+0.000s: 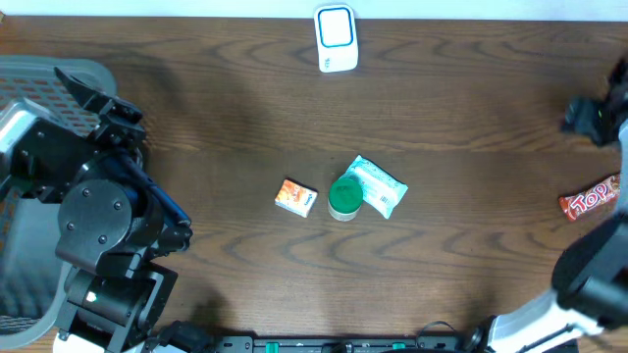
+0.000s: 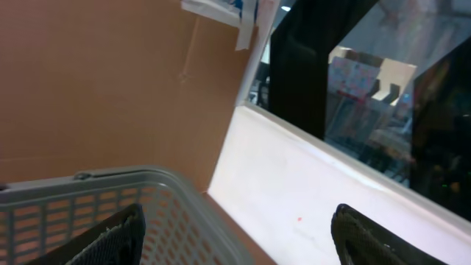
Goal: Scan the item barcode
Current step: 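Move the TOP bar to the right table edge and release it, then reach the right gripper down over the green-capped bottle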
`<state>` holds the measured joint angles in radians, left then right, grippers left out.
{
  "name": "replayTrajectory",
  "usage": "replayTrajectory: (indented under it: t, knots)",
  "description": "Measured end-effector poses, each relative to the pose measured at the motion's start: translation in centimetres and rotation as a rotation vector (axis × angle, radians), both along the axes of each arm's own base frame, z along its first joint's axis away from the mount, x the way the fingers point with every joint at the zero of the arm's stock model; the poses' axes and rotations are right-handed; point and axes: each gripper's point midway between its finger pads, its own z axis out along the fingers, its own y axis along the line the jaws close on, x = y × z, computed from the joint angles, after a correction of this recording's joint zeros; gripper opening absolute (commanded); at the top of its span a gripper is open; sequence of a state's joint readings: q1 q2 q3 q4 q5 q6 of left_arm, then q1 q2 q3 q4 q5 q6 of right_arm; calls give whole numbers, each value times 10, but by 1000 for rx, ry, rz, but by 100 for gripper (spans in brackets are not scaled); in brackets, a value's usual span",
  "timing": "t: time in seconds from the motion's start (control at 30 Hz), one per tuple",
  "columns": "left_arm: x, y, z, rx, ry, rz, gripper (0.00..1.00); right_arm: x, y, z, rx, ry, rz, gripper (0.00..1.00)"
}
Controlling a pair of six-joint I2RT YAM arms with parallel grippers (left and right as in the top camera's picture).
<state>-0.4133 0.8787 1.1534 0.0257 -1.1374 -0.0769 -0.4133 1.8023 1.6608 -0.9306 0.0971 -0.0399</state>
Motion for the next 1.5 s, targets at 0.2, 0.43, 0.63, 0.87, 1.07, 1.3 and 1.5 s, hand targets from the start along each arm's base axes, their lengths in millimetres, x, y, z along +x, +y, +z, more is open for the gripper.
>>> replayTrajectory:
  t: [0.2, 0.43, 0.63, 0.87, 1.07, 1.3, 1.5]
  knots:
    - [-1, 2, -10, 28, 69, 24, 81, -20, 160, 87, 285, -162, 262, 99]
    - [-1, 2, -19, 56, 132, 30, 81, -72, 304, 82, 461, 7, 707, 99]
    - [-1, 2, -22, 64, 150, 29, 82, -93, 368, 41, 251, 101, 1116, 99]
    - [-2, 4, -22, 63, 152, 43, 82, -94, 401, -25, 152, 243, 1286, 99]
    - [-5, 6, -22, 61, 153, 59, 82, -101, 415, -76, 148, 396, 1335, 99]
    - [-6, 7, -22, 60, 153, 67, 82, -114, 430, -113, 119, 505, 1393, 95]
    - [-6, 7, -22, 60, 153, 67, 82, -108, 421, -139, 59, 566, 1353, 72]
